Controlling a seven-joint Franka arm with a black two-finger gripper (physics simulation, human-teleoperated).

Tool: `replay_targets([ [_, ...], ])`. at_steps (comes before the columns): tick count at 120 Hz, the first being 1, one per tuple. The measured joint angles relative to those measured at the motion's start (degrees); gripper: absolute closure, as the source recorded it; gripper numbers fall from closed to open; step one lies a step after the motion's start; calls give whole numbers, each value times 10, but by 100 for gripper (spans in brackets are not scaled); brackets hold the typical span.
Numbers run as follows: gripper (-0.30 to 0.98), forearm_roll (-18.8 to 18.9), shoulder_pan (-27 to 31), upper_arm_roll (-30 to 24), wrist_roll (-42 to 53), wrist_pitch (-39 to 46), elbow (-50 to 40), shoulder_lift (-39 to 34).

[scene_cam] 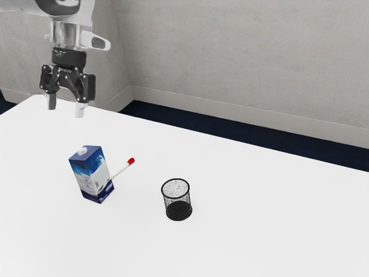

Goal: Put the marker into the pen holder.

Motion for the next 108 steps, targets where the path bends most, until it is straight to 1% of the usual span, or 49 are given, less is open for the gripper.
replay_targets([
  [8,0,2,6,1,4,76,-8,0],
  [16,0,3,9,2,8,130,-10,0],
  [36,0,6,7,-3,11,211,-18,-12],
  [40,0,10,-1,-1,9,226,-43,-15],
  [44,0,15,-15,5,8,247,-87,-18],
  [52,0,23,-65,39,8,308,-192,-21],
  [56,0,24,-79,50,10,341,-216,-4],
  [60,0,24,-82,56,13,371,-223,19],
  [67,0,23,-56,58,20,413,-187,63],
  [76,0,22,-41,56,29,448,-152,78],
  [84,0,22,-34,55,36,461,-109,95],
  [93,0,13,-6,53,45,472,-46,168],
  [100,0,3,20,39,53,480,-28,209],
  [108,0,-6,39,26,61,488,-23,232],
])
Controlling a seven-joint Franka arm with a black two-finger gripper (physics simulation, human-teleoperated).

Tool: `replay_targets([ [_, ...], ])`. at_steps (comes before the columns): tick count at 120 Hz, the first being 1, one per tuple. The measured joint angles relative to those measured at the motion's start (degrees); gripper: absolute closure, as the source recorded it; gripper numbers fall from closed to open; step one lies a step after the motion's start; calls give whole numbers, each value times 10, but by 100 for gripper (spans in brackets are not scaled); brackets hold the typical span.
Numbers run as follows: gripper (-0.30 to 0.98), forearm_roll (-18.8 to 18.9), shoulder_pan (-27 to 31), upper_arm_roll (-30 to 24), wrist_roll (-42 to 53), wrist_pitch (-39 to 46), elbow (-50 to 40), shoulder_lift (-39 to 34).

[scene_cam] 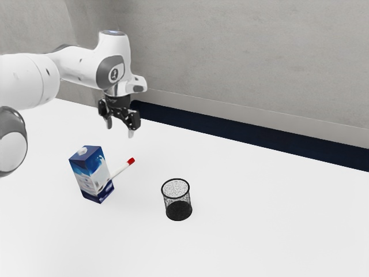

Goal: Put the marker into the pen holder.

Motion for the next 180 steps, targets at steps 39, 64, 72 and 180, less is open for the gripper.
replay_targets([
  [39,1,-37,13,-6,30,63,-42,74],
  [64,3,-57,14,2,64,138,-135,47],
  [72,5,-61,15,2,79,157,-132,47],
  [180,48,-91,91,-55,241,205,-55,117],
])
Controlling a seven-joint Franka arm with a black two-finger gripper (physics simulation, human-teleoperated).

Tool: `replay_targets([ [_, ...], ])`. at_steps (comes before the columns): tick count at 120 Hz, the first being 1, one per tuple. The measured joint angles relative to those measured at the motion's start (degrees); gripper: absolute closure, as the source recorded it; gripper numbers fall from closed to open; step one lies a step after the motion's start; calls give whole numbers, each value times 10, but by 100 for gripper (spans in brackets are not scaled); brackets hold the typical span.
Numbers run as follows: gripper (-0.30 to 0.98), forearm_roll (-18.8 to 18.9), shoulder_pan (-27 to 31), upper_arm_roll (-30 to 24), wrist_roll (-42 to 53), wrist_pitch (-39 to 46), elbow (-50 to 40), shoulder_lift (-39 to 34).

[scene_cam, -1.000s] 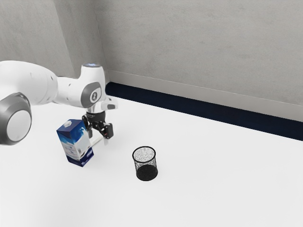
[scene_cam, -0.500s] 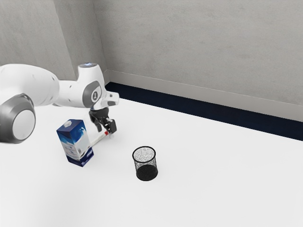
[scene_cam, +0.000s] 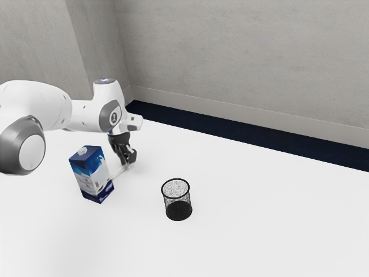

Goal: Put the marker into the pen holder.

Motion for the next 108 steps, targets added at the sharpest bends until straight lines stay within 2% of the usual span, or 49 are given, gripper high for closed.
replay_targets([
  [83,69,2,3,0,30,-1,0,6],
  [108,73,8,-6,-2,30,-25,27,-48],
])
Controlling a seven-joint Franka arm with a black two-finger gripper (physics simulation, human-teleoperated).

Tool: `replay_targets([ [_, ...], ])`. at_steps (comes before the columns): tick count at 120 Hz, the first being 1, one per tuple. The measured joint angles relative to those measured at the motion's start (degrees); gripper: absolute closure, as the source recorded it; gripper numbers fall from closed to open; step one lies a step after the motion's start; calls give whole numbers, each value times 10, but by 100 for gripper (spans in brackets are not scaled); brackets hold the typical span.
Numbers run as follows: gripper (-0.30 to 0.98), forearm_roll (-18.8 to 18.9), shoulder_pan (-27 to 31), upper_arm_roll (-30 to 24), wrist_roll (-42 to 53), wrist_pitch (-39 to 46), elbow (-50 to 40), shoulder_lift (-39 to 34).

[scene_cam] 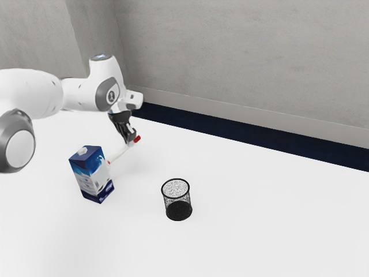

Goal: Put the marker into the pen holder.

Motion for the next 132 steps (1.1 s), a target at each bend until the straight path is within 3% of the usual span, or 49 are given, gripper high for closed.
replay_targets([
  [48,77,-32,-146,2,-10,-84,-33,-124],
  [80,77,-73,-205,6,-21,-52,-184,-237],
  [101,78,-205,-219,8,19,51,-262,-280],
  [132,78,-319,-202,14,104,164,-396,-361],
])
